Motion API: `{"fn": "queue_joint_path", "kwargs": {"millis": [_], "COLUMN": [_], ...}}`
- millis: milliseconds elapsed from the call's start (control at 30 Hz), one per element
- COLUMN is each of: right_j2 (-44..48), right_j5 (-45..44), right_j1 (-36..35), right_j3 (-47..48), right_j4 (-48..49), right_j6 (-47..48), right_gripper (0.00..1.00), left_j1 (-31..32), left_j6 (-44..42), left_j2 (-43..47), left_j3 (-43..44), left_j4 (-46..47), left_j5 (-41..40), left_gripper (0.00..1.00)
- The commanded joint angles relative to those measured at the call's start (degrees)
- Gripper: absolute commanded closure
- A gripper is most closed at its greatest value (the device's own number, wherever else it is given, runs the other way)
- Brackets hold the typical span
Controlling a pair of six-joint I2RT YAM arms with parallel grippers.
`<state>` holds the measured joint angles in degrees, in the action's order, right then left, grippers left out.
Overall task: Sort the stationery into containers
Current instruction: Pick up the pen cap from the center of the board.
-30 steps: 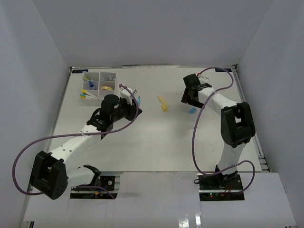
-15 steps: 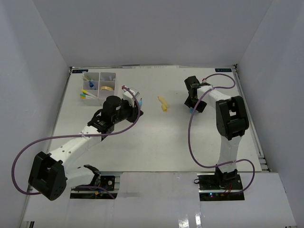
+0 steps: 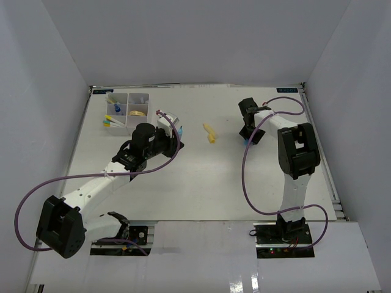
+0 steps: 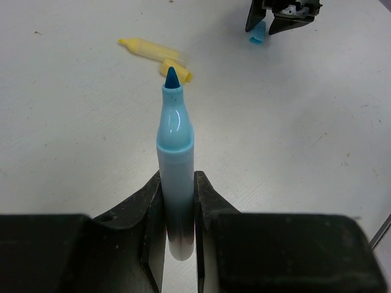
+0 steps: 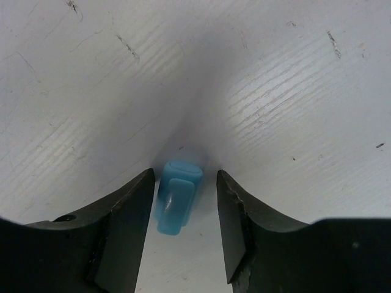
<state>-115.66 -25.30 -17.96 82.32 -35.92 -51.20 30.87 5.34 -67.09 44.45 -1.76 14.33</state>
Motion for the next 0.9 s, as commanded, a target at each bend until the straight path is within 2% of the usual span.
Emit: {"fn": "queue_joint_path", "kwargs": {"millis": [0, 67, 200, 333, 400, 500, 600, 633, 867], "right_j2": [-0.5, -0.4, 0.3, 1.3, 2.2, 6.4, 12.5, 14.4, 33.2], "right_j5": [-0.1, 0.0, -0.7, -0.3, -0.4, -1.3, 0.4, 1.5, 8.0], "right_j1": [0.4, 0.4, 0.4, 0.3, 0.0, -1.6, -3.7, -5.1, -12.6], "right_j3": [-0.8, -1.2, -1.6, -2.1, -2.6, -4.0, -7.4, -8.8, -19.7], "right_j4": [0.7, 0.7, 0.8, 1.0, 1.6, 4.7, 11.4, 16.4, 35.1], "right_j6": [-2.2, -2.3, -2.4, -2.1, -0.6, 4.1, 11.2, 12.9, 25.2], "right_gripper": [0.5, 0.52, 0.65, 0.71, 0.8, 0.86, 0.9, 0.91, 0.92], "left_j1": [0.2, 0.2, 0.2, 0.2, 0.2, 0.2, 0.2, 0.2, 0.2], "left_j6": [-0.5, -0.4, -0.4, -0.2, -0.4, -1.0, -1.6, -1.7, -3.1], "left_j2": [2.1, 2.0, 1.7, 1.6, 1.7, 1.7, 2.0, 2.2, 1.1], "left_j3": [0.4, 0.4, 0.5, 0.6, 0.6, 0.4, 0.2, -0.3, -0.5], "left_j4": [-0.1, -0.1, -0.1, -0.1, 0.2, 0.8, 1.3, 3.1, 8.7], "left_j5": [0.6, 1.0, 1.6, 2.1, 2.9, 5.3, 9.9, 11.3, 23.9], "left_gripper": [1.0, 1.0, 1.0, 1.0, 1.0, 1.0, 1.0, 1.0, 1.0]}}
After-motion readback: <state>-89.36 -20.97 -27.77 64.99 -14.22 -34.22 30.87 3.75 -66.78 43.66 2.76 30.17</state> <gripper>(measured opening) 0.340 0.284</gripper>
